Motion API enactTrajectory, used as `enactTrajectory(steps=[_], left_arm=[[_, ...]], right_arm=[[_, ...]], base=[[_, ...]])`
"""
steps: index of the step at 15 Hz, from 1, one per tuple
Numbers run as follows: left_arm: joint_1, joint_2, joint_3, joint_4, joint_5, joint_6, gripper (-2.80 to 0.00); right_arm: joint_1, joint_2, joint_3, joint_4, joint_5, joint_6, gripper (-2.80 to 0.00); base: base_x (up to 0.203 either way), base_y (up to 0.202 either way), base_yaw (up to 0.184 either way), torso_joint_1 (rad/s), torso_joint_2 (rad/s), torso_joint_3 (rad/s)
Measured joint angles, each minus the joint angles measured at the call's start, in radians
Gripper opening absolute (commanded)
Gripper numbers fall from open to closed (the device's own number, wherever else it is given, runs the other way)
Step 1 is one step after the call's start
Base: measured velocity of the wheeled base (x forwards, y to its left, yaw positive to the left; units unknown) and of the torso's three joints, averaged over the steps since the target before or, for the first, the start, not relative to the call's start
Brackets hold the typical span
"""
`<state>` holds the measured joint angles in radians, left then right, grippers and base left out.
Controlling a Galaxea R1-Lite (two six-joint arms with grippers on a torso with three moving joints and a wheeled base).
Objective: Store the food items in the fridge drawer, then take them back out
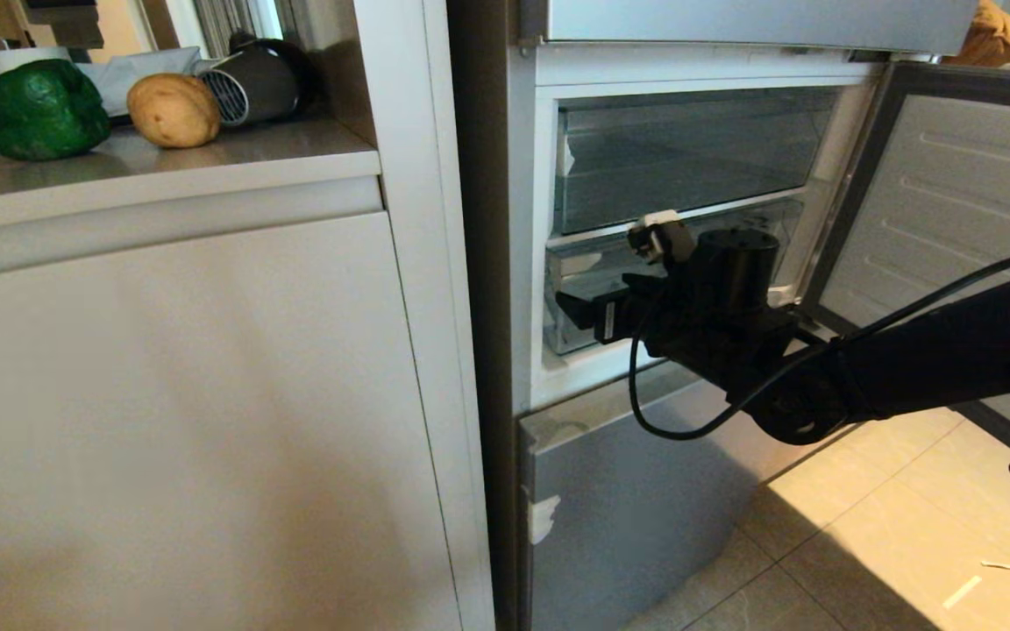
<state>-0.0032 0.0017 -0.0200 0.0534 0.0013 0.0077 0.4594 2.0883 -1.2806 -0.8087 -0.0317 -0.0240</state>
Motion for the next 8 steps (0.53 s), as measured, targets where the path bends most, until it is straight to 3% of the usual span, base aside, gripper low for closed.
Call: enactTrajectory(steps=[8], left_arm=[[0.0, 0.0, 0.0, 0.0, 0.0, 0.0, -2.8]], right_arm=[[0.019, -0.003, 0.015, -0.002, -0.003, -0.018, 0.0]], base=[[0.0, 0.0, 0.0, 0.0, 0.0, 0.0]])
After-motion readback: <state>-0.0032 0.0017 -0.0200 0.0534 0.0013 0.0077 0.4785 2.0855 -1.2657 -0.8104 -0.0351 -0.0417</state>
